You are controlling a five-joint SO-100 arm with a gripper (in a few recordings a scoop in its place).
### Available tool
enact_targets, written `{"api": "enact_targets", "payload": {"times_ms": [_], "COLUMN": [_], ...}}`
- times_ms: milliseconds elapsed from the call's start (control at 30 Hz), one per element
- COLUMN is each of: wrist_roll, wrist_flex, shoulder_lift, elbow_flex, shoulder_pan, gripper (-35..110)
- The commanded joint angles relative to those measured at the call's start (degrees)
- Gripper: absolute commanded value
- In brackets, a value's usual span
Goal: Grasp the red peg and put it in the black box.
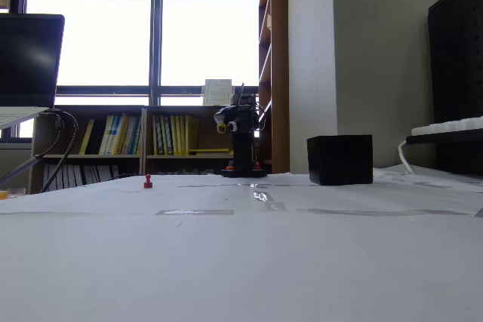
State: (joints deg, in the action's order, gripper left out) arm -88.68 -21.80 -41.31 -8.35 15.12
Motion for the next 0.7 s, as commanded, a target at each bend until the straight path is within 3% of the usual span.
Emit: {"api": "enact_targets", "payload": {"times_ms": [0,400,667], "wrist_roll": [-0.1,-2.7,-4.8], "wrist_flex": [-6.9,-19.3,-28.6], "shoulder_lift": [-6.4,-30.3,-41.5], "elbow_flex": [-8.8,-17.8,-19.4], "shoulder_pan": [5.4,21.5,26.0], "gripper": [0,0,0]}}
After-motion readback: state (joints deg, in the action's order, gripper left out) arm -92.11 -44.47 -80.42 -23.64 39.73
